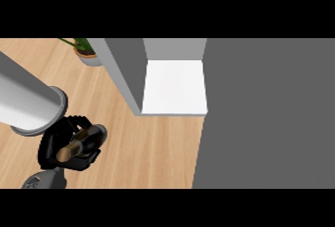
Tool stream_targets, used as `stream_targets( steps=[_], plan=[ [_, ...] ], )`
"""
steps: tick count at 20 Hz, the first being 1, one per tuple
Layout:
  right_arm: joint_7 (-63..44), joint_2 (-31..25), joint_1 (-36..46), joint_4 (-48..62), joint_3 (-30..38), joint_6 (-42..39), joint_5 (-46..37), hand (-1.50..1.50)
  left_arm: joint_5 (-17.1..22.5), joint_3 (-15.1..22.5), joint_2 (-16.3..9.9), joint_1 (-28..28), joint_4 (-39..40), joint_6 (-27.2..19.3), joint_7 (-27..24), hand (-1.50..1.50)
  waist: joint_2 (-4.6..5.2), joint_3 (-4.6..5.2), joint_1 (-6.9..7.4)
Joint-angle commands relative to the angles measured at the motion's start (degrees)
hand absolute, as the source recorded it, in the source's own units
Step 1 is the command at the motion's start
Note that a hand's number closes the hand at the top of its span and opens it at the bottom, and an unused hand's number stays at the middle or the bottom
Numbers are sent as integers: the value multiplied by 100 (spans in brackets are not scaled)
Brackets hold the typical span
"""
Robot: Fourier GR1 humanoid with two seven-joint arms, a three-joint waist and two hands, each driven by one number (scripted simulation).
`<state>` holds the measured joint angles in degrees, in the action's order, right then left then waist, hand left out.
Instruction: Pick up the wine, place it into the cabinet and close the cabinet
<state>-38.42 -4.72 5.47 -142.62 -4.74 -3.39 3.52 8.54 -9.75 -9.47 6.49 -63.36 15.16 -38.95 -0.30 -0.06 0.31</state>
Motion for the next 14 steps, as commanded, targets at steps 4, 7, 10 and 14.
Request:
stream_targets(
  steps=[4,7,10,14],
  plan=[
    [-168,50,-143,-545,-36,13,208,-150,567,284,225,-692,-2057,102,1291,150,8,2,-2],
    [-425,-90,-261,-810,115,-86,511,-150,622,534,397,-704,-2773,-189,2067,150,3,1,-20],
    [-134,159,-128,-485,-207,50,82,-150,378,856,521,-512,-3207,-489,2531,150,11,3,-26],
    [-351,121,55,-574,75,107,431,-150,208,1226,728,-725,-4183,-922,3295,150,6,2,-17]
  ],
)
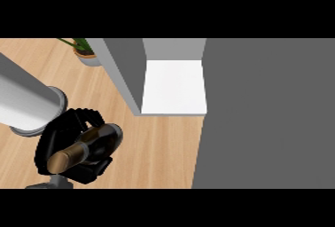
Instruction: Pick up the wine, place it into the cabinet and close the cabinet
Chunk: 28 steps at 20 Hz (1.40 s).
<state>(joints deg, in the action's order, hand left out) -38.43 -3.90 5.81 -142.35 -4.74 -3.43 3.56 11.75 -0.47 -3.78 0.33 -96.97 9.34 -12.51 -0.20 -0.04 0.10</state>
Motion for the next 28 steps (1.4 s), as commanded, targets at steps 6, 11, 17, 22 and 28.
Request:
stream_targets(
  steps=[6,11,17,22,28],
  plan=[
    [-434,-107,-171,-800,193,-46,594,-150,-126,916,370,895,-714,-1043,1387,150,7,0,-85],
    [-321,-23,-132,-700,23,-42,427,-150,-64,1541,376,1137,-376,-1605,1163,150,16,4,-59],
    [-65,104,-225,-522,-12,-25,319,-150,-111,2562,377,1845,-614,-3178,1853,150,11,2,-69],
    [305,137,-667,-462,-71,-253,245,-150,-388,2836,378,2585,-213,-3968,1867,150,13,1,-75],
    [-79,66,-278,-477,26,-161,379,-150,-197,2836,378,3166,549,-4455,1805,150,17,2,-81]
  ],
)
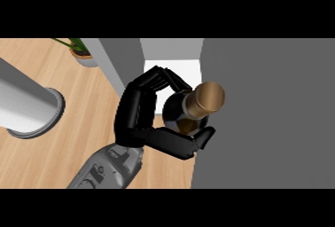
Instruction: Pick up the wine, place it into the cabinet and close the cabinet
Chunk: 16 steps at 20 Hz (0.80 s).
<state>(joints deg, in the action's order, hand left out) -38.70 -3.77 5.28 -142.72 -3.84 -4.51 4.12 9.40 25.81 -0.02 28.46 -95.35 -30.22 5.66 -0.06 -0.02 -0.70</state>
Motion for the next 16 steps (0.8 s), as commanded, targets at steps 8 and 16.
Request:
stream_targets(
  steps=[8,16],
  plan=[
    [-228,-87,-457,-918,188,-171,636,-150,135,65,2,664,998,-568,-484,150,3,0,-32],
    [-51,74,-241,-436,-121,-55,197,-150,879,305,2,607,1339,-866,-1098,150,6,2,1]
  ],
)
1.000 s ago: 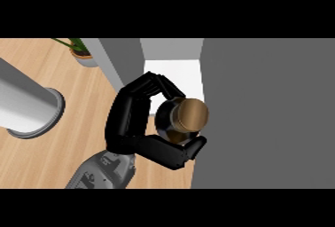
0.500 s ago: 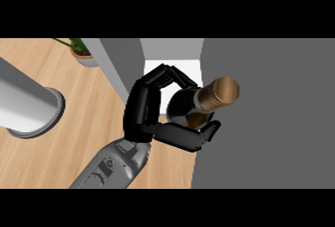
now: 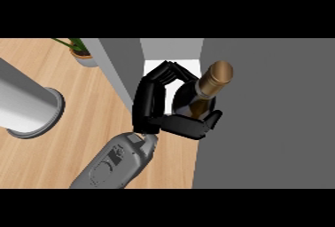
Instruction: Pick up the wine, place it into the cabinet and close the cabinet
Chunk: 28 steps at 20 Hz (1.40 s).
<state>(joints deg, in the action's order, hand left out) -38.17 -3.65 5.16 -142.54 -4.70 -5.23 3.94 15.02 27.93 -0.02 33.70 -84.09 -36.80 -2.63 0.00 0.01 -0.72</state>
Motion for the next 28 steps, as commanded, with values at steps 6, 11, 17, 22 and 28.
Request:
stream_targets(
  steps=[6,11,17,22,28],
  plan=[
    [45,154,-224,-461,-159,-1,133,-150,397,-40,2,-256,834,106,-1034,150,4,-1,-2],
    [75,24,-486,-558,85,-143,341,-150,79,188,2,-470,969,18,-1168,150,-7,-3,28],
    [-273,121,-262,-755,-214,72,18,-150,206,-276,2,60,1949,178,-1816,150,0,1,0],
    [552,85,-674,-339,243,-253,407,-150,264,-698,2,27,2174,427,-2060,150,3,-4,9],
    [384,-15,-411,-226,478,-287,717,-150,882,-762,1,303,2785,583,-2504,150,7,-3,-4]
  ],
)
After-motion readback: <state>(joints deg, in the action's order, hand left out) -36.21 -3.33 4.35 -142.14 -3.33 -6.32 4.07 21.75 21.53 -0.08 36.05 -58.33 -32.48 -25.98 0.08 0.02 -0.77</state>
